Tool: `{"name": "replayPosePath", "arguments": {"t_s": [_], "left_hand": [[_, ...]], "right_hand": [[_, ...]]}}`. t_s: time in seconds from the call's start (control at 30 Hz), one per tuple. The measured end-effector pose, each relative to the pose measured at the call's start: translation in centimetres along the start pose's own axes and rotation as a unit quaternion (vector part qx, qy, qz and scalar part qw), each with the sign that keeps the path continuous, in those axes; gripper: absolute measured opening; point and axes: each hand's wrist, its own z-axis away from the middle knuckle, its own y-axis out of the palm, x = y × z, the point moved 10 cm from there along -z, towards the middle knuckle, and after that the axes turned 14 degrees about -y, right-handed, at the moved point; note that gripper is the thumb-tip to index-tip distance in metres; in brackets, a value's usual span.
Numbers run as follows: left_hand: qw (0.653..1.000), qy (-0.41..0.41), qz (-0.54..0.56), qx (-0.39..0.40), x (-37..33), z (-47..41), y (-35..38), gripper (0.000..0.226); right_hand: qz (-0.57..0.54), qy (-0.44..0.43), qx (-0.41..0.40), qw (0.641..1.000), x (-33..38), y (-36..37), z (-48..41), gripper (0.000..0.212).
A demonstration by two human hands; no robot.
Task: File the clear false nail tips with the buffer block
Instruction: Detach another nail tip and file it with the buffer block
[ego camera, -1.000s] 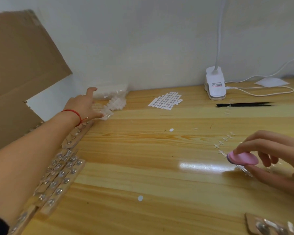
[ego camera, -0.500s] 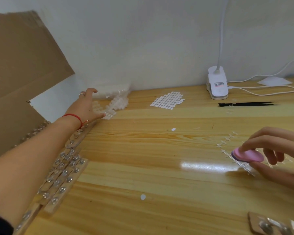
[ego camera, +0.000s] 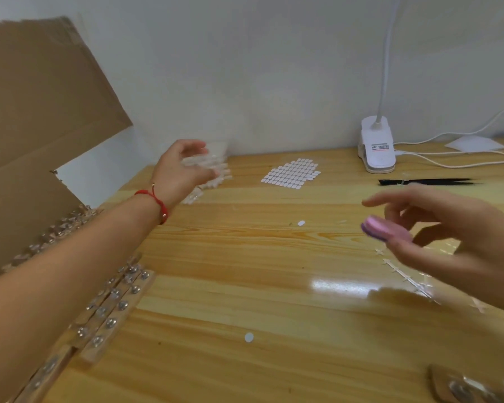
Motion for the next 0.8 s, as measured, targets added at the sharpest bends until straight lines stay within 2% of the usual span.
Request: {"name": "replayPosePath", "arguments": {"t_s": [0.03, 0.1, 0.2, 0.27, 0.4, 0.47, 0.53, 0.63, 0.8], "left_hand": [[0.999, 0.014, 0.025, 0.039, -1.5, 1.3, 1.7, 0.054], [0.989, 0.032, 0.083, 0.121, -4.5, 4.3, 5.3, 0.051], [0.969, 0.070, 0.106, 0.212, -8.4, 9.3, 10.6, 0.049], [0.953, 0.100, 0.112, 0.264, -10.5, 12.7, 13.4, 0.049], [0.925, 0.140, 0.145, 0.323, -12.8, 17.8, 17.7, 0.051], [0.923, 0.114, 0.177, 0.321, -12.5, 18.5, 18.9, 0.058], [0.916, 0.058, 0.215, 0.333, -11.2, 18.8, 20.2, 0.062], [0.897, -0.011, 0.248, 0.366, -9.3, 19.8, 22.1, 0.057], [0.907, -0.030, 0.232, 0.350, -7.0, 20.6, 22.4, 0.054]], "right_hand": [[-0.096, 0.037, -0.029, 0.994, 0.0, 0.1, -0.2, 0.035], [-0.254, 0.131, -0.081, 0.955, -1.4, 0.4, 0.1, 0.023], [-0.343, 0.259, -0.141, 0.892, -2.7, 0.3, 2.0, 0.024], [-0.335, 0.299, -0.148, 0.881, -2.7, -0.3, 2.9, 0.022], [-0.253, 0.287, -0.144, 0.913, -1.7, -2.7, 5.4, 0.022], [-0.225, 0.284, -0.189, 0.913, -1.7, -4.6, 7.1, 0.024], [-0.192, 0.299, -0.223, 0.908, -2.1, -6.1, 8.9, 0.034], [-0.172, 0.323, -0.237, 0.900, -2.4, -6.6, 10.6, 0.039], [-0.178, 0.310, -0.234, 0.904, -2.4, -5.5, 11.3, 0.024]]}}
